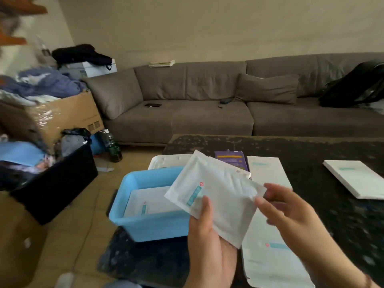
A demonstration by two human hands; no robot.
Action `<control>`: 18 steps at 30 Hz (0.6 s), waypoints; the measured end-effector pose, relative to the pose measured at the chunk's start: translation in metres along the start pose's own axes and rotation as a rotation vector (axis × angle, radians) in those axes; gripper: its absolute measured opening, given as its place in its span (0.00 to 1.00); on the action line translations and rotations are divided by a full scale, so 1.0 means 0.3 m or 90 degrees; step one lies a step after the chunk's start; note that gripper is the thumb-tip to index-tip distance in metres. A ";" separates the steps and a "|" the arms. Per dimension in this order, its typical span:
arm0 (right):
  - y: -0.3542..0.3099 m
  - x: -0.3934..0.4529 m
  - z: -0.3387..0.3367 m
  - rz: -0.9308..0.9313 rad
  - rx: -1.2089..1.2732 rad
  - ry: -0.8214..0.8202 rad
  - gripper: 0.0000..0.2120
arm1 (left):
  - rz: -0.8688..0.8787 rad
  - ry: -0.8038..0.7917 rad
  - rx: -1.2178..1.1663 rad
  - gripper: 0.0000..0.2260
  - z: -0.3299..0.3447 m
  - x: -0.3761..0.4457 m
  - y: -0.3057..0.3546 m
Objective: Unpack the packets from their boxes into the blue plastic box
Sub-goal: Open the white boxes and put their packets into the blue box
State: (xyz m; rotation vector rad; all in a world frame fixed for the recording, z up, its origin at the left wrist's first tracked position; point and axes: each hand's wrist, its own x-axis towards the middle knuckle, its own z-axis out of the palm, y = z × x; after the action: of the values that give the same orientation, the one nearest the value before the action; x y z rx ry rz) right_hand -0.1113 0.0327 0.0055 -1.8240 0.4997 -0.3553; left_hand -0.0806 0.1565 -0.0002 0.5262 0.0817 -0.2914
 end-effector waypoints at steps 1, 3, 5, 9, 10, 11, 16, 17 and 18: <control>0.011 0.000 0.023 0.078 0.035 -0.081 0.29 | -0.003 -0.016 -0.023 0.11 -0.006 -0.001 0.011; 0.014 -0.003 0.052 0.132 0.069 -0.162 0.19 | -0.009 -0.045 -0.026 0.15 -0.032 0.008 0.015; 0.015 0.000 0.074 0.095 0.036 -0.149 0.12 | -0.017 -0.054 -0.007 0.16 -0.056 0.017 0.019; -0.012 0.011 0.091 0.079 0.045 -0.133 0.10 | 0.023 -0.016 0.070 0.17 -0.088 0.039 0.050; -0.022 0.016 0.089 0.074 0.058 -0.127 0.09 | 0.054 0.009 0.106 0.16 -0.102 0.053 0.067; -0.032 0.021 0.086 0.064 0.067 -0.119 0.09 | 0.084 0.035 0.150 0.16 -0.120 0.069 0.088; -0.080 0.054 0.120 0.001 0.071 -0.110 0.08 | 0.090 0.032 0.263 0.16 -0.195 0.116 0.200; -0.091 0.063 0.137 -0.004 0.079 -0.114 0.08 | 0.089 0.034 0.283 0.15 -0.205 0.123 0.223; -0.103 0.070 0.156 -0.006 0.091 -0.120 0.07 | 0.101 0.040 0.324 0.14 -0.217 0.132 0.253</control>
State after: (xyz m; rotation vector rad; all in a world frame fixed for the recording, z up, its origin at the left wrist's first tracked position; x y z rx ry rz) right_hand -0.0658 0.0684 0.0209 -1.7010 0.3263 -0.2180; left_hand -0.0205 0.2418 -0.0256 1.0421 0.0247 -0.1373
